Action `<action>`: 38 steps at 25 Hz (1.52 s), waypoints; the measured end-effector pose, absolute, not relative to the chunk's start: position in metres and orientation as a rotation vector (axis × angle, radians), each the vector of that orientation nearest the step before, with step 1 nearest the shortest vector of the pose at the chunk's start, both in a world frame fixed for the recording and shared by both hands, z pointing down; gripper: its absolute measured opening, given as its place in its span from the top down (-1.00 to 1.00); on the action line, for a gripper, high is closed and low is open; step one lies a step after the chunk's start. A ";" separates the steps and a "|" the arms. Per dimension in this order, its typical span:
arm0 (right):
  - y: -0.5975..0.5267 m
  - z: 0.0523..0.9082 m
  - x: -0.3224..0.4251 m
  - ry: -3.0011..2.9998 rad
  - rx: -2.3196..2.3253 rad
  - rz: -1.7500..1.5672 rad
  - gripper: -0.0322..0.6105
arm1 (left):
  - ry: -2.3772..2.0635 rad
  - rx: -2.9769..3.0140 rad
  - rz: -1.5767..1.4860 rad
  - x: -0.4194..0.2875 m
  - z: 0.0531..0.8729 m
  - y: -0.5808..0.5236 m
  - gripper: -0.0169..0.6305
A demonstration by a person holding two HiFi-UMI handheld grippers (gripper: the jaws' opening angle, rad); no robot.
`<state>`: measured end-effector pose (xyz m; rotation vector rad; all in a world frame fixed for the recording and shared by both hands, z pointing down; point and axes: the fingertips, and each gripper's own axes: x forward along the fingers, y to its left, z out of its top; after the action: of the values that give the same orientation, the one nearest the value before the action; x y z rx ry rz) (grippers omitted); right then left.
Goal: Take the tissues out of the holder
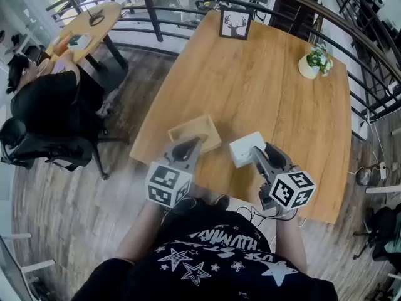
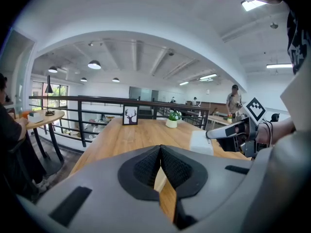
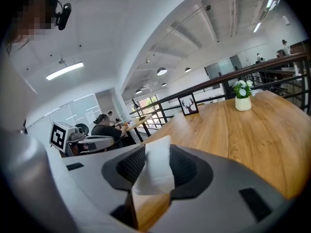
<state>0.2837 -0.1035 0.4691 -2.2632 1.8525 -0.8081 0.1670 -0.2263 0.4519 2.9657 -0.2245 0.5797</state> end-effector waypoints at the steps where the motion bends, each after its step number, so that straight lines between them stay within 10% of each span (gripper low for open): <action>1: -0.097 0.470 0.286 1.849 -2.271 -0.807 0.39 | -0.221 2.966 0.584 0.170 0.453 -0.221 0.91; 15: -0.043 0.476 0.291 1.705 -2.307 -0.793 0.40 | -0.027 3.005 0.588 0.199 0.454 -0.173 0.91; 38: -0.038 0.430 0.164 1.495 -2.417 -0.629 0.42 | 0.028 3.031 0.487 0.039 0.423 -0.179 0.91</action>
<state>0.1642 -0.0384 0.4298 -2.4170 1.4955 -0.6292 0.0393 -0.1790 0.4232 3.0311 0.0279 0.4872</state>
